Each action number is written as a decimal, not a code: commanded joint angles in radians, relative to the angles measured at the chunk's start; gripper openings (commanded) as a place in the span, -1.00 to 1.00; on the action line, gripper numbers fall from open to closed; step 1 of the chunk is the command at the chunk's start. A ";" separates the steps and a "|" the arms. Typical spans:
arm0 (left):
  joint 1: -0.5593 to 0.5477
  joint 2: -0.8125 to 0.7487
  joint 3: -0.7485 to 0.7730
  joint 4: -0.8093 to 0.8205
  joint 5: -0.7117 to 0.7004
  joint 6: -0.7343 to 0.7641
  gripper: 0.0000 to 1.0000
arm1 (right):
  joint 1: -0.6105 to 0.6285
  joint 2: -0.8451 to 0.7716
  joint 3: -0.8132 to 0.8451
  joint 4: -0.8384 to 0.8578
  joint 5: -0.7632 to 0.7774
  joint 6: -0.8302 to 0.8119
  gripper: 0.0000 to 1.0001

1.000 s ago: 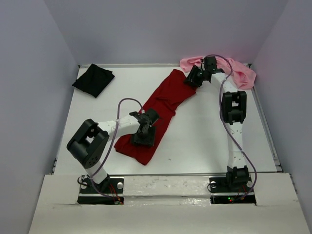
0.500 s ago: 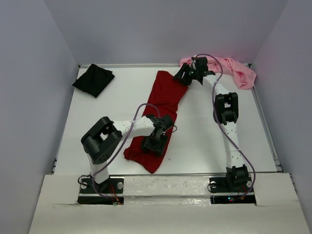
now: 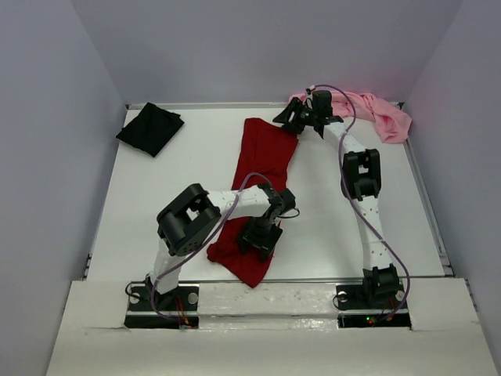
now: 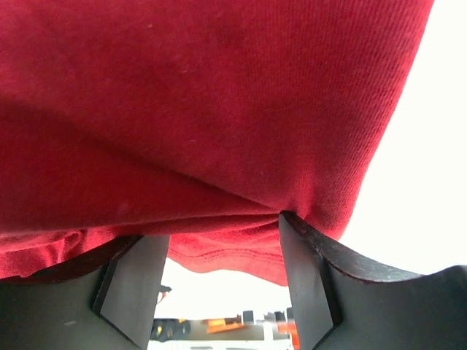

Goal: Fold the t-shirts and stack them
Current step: Fold the tshirt

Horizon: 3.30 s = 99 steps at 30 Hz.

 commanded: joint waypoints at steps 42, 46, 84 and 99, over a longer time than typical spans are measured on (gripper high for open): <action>0.567 -0.378 -0.120 0.236 0.128 -0.019 0.78 | -0.189 -1.143 -1.110 -0.375 -0.207 -0.099 0.35; 0.568 -0.376 -0.151 0.205 0.119 -0.001 0.78 | -0.189 -1.205 -1.158 -0.550 -0.166 -0.179 0.36; 0.395 -0.609 -0.547 0.213 0.134 -0.082 0.77 | 0.381 -1.415 -1.774 -0.300 -0.161 -0.076 0.35; 0.370 -0.547 -0.504 0.271 0.127 -0.102 0.64 | 0.534 -1.223 -1.658 -0.201 -0.056 -0.035 0.34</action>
